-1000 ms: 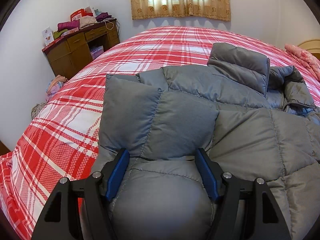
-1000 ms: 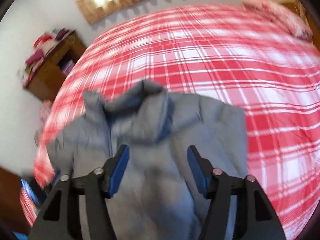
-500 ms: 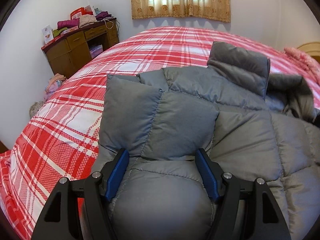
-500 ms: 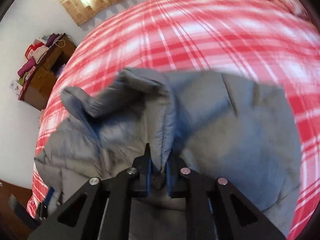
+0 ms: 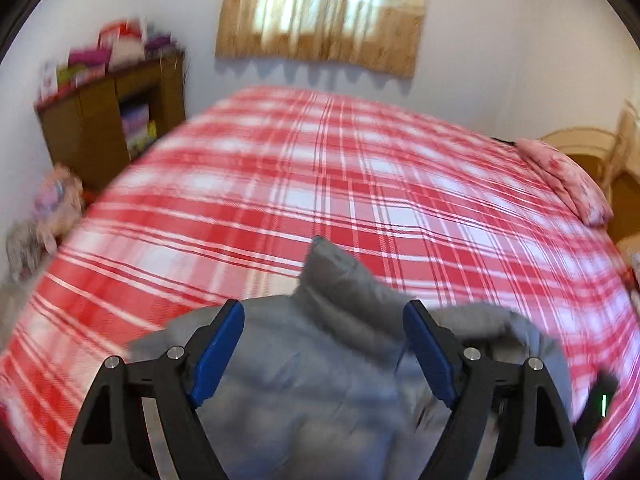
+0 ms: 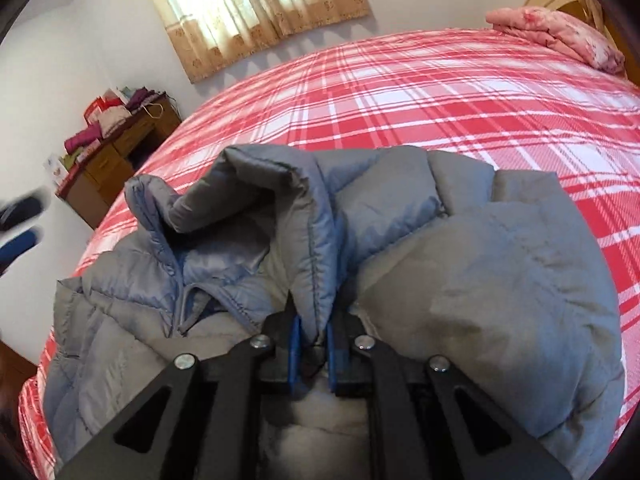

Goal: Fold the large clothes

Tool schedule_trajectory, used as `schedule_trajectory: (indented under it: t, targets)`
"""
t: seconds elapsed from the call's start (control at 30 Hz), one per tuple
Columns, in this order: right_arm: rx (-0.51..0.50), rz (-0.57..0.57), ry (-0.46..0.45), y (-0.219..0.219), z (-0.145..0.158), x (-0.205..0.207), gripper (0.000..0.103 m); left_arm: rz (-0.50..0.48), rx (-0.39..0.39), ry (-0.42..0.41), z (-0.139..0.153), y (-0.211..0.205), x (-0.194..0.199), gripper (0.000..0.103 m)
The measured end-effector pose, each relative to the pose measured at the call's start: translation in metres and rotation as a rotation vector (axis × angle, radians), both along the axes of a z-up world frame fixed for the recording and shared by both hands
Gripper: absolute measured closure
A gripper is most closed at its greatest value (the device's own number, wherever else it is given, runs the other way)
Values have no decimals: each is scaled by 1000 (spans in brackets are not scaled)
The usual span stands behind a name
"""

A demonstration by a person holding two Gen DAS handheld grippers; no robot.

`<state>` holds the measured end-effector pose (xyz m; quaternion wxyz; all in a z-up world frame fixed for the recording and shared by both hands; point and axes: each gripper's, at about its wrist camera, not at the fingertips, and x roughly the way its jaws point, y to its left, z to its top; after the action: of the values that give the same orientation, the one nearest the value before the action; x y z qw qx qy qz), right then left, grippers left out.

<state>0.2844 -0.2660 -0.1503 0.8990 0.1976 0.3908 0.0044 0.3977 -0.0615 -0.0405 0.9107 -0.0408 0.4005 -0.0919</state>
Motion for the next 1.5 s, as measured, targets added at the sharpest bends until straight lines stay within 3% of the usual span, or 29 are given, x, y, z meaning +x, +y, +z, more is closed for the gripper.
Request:
schedule_trajectory:
  t: [0.13,0.37,0.4,0.47,0.53,0.63,0.83,0.93,1.0,1.07,1.17,1.3,1.5]
  targets:
    - [40,9,-12,-3,-3,2,92,49,-31,154,-34,-26,43,21]
    - [72,14,-19,-6,-5,1,92,85,-72,206,-52,-34,53,22]
    - [73,14,-19,-6,-5,0,92,78,-90,212,-52,-32,51,28]
    - [75,14,-20,-6,-5,0,92,62,-136,218,-45,-30,48,32]
    - [78,19,-19,-7,-5,1,92,70,-161,171,-24,-28,44,32]
    - [74,17,-21,-7,-5,1,92,84,-113,161,-12,-36,47,31]
    - [63,14,-25,-6,-4,1,92,73,35,297,-52,-60,67,31]
    - [63,15,-23,-6,-5,1,92,92,42,270,-53,-57,60,32]
    - [65,14,-22,-6,-5,1,92,91,17,229,-45,-50,50,75]
    - [70,14,-21,-7,-5,1,92,75,-12,226,-41,-38,38,91]
    - [80,11,-15,-9,-7,2,92,70,-28,216,-42,-20,17,97]
    - [93,7,-6,-11,-9,2,92,103,-36,234,-56,6,-18,97]
    - [84,7,5,-10,-9,3,92,153,-39,232,-100,16,-48,97]
